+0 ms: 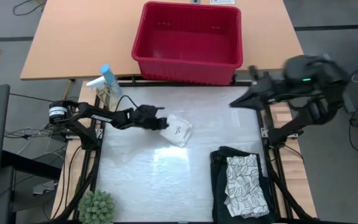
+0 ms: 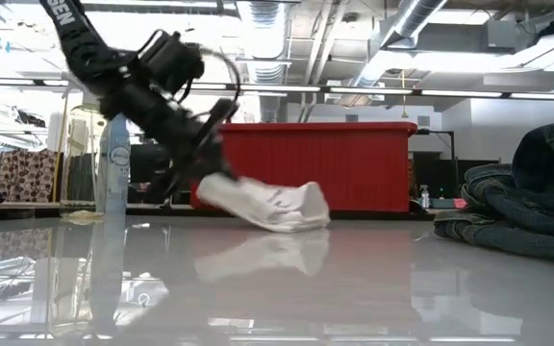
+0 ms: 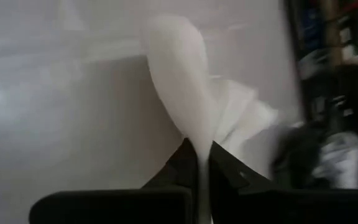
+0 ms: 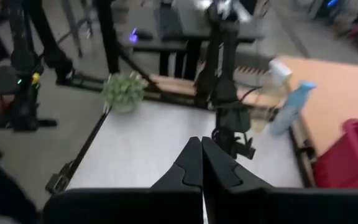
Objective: Fold Laundry from Bin
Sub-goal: Stack the white boxer on the white shirt
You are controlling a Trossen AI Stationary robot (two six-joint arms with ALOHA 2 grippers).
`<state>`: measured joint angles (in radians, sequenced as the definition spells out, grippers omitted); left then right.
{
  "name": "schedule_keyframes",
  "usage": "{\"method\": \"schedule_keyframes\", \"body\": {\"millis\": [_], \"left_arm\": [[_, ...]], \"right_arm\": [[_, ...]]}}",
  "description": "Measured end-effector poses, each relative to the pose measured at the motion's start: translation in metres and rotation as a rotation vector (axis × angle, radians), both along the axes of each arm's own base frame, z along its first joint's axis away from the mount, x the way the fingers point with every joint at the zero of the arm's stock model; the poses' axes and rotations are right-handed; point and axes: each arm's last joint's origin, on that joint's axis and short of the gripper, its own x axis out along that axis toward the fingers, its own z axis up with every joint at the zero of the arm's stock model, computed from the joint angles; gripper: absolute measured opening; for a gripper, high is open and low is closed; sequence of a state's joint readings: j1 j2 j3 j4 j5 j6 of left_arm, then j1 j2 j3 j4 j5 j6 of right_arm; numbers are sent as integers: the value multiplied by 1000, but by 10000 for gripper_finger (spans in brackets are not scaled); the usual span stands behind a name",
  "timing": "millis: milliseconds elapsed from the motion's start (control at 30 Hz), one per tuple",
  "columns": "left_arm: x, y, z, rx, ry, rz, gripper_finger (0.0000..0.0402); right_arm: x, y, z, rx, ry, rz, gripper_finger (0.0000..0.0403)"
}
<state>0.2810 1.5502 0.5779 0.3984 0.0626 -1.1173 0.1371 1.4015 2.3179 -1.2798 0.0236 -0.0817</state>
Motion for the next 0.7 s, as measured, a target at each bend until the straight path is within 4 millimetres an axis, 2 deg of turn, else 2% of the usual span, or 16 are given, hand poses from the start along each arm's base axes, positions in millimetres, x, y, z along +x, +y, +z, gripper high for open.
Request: {"method": "schedule_keyframes", "body": {"millis": [200, 400, 700], "left_arm": [[32, -1, 45, 40, -159, -27, 1], [56, -2, 90, 82, -271, -42, 0], [79, -16, 152, 129, -385, -11, 0]], "right_arm": [[-38, 0, 10, 6, -80, -33, 18], [-54, -4, 14, -65, -121, -24, 18], [-78, -17, 14, -127, -126, -176, 18]]}}
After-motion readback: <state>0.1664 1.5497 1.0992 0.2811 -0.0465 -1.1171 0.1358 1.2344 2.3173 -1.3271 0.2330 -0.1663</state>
